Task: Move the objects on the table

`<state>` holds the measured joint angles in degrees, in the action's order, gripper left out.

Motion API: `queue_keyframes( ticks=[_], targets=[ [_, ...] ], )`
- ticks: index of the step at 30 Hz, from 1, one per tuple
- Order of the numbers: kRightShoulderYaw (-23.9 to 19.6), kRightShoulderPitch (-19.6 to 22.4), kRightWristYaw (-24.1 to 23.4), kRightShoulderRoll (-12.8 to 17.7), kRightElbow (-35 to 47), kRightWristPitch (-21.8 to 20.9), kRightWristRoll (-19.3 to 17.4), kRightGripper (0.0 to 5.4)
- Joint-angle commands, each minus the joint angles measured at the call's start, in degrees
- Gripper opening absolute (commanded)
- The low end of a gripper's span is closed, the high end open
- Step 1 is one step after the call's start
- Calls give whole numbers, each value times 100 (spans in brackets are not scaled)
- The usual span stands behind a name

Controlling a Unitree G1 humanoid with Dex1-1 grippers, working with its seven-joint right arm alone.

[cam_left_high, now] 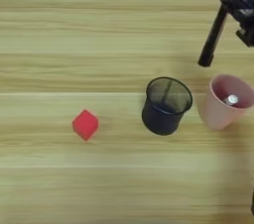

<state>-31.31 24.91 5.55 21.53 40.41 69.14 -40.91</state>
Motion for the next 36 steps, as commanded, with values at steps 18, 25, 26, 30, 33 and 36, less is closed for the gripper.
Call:
queue_keyframes(
  ticks=[18,25,26,30,33,36],
  targets=[
    [-538,-867,447,784,-554,-1033,294,70],
    [-369,-1214,550,739,-727,-1375,492,70],
    [-338,-1237,551,728,-736,-1414,521,70],
    [-148,-1347,549,659,-853,-1576,642,70],
    [-80,-1401,574,641,-937,-1692,688,70],
    [8,-1450,593,616,-970,-1787,721,70]
  ],
)
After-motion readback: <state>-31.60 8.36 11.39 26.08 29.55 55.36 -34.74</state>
